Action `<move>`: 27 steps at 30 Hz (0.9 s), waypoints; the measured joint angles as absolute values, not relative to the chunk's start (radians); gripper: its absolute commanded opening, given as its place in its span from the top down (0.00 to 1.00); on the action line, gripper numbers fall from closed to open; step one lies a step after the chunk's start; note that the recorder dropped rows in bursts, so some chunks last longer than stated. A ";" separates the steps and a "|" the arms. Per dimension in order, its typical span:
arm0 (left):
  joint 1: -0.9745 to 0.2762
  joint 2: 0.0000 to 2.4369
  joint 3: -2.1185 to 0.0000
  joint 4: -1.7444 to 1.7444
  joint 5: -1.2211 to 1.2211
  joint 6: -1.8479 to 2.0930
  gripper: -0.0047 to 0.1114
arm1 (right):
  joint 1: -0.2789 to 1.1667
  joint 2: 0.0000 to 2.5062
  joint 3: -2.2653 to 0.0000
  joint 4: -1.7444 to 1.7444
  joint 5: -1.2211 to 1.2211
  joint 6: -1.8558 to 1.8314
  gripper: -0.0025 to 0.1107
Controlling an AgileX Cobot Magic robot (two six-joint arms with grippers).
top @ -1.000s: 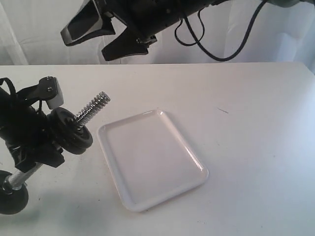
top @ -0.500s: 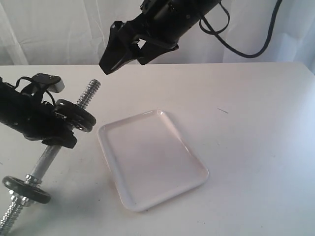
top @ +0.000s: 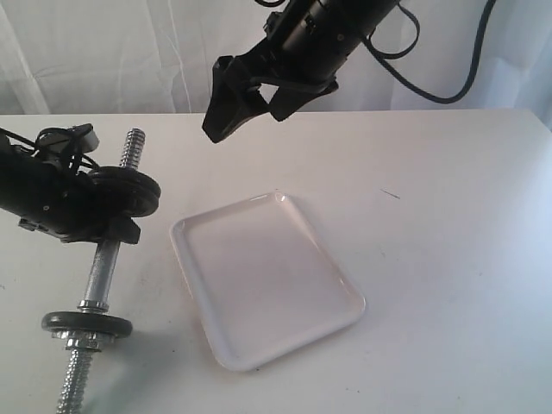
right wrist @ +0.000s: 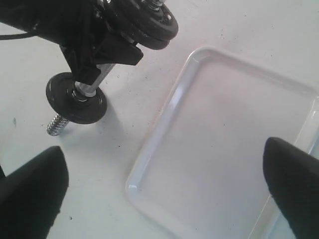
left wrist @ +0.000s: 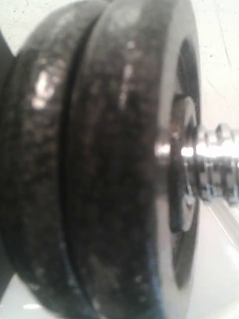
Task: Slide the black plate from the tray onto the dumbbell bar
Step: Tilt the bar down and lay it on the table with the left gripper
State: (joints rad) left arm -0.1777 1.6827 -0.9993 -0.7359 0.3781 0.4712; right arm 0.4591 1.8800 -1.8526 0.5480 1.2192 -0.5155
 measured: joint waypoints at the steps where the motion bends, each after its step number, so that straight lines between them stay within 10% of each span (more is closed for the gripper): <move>1: -0.178 1.683 -0.999 -0.736 0.378 0.448 0.96 | 0.459 1.880 -1.853 0.546 1.219 -0.513 0.05; 27: -0.178 1.723 -0.999 -0.664 0.370 -0.040 0.96 | 0.459 1.880 -1.853 0.542 1.219 -0.446 0.05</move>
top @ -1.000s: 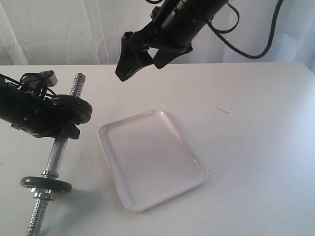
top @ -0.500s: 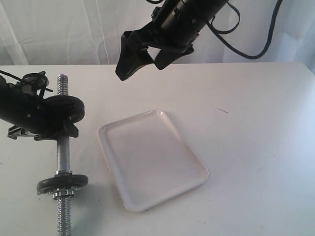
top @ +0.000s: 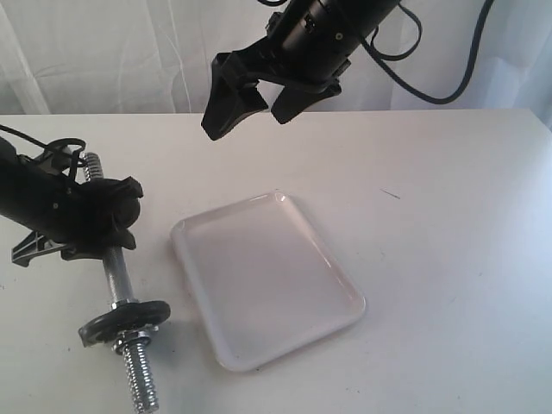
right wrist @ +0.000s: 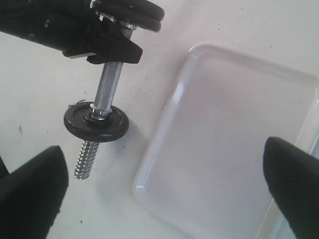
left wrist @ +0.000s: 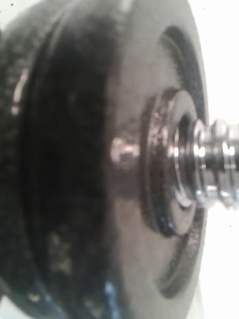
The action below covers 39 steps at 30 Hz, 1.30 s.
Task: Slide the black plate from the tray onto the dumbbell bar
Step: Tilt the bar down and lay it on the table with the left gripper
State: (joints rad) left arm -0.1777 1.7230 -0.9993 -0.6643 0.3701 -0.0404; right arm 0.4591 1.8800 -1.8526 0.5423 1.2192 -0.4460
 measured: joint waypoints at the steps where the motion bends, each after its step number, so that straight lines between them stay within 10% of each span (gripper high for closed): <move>1: -0.178 1.730 -0.999 -0.664 0.377 -0.046 0.96 | 0.459 1.880 -1.853 0.542 1.219 -0.446 0.05; 39: -0.178 1.785 -0.999 -0.660 0.361 -0.130 0.96 | 0.459 1.880 -1.853 0.542 1.219 -0.419 0.05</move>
